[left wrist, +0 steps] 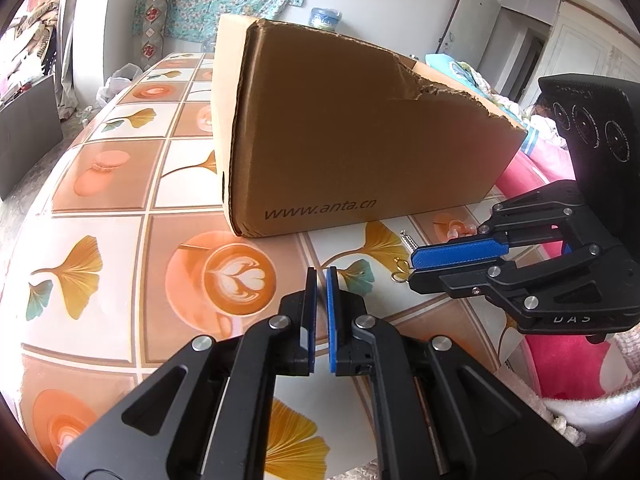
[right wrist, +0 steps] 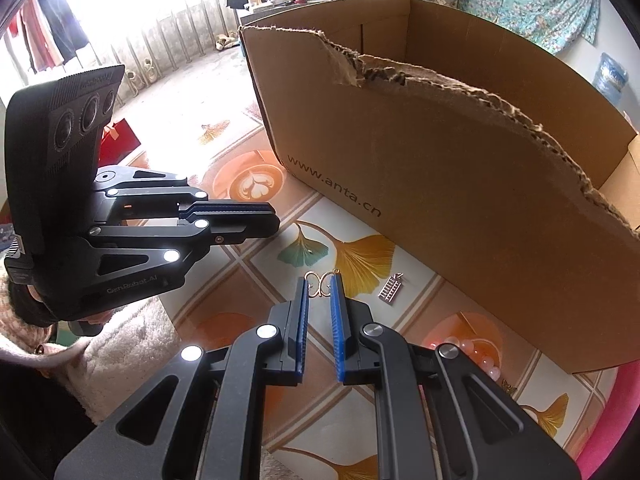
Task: Organize jewelry
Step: 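Lift the gold flower charm with the right gripper over the box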
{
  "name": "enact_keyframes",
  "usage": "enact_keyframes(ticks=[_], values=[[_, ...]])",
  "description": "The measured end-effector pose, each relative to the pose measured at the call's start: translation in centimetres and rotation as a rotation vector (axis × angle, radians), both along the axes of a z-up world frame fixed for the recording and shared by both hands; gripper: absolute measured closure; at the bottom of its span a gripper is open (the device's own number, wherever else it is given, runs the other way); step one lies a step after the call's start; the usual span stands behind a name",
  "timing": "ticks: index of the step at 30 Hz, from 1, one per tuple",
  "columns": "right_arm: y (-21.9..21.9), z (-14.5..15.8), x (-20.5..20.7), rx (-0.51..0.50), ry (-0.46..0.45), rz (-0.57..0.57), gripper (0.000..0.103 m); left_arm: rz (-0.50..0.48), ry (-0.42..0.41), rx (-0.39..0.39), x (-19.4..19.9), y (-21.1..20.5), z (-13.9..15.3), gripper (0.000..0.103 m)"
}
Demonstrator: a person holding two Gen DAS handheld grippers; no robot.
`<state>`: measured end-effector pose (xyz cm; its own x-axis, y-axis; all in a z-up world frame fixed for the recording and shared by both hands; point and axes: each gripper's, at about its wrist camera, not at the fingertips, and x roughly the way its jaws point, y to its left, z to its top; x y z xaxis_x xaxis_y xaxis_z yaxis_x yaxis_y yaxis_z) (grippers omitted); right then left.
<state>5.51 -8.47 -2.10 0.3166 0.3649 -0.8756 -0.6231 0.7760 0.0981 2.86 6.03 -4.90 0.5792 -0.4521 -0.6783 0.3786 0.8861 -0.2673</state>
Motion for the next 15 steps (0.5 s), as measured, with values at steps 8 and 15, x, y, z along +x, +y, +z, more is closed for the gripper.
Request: enact_keyframes(ticks=[8,15], values=[[-2.3,1.5,-0.3,0.030,-0.021,-0.057,0.092,-0.014,-0.005,0.004,-0.2,-0.4,0.3,0.099],[-5.8,3.3,-1.1,0.065,-0.066,-0.159,0.092,-0.086,-0.010,0.017,0.0,-3.0,0.6,0.072]])
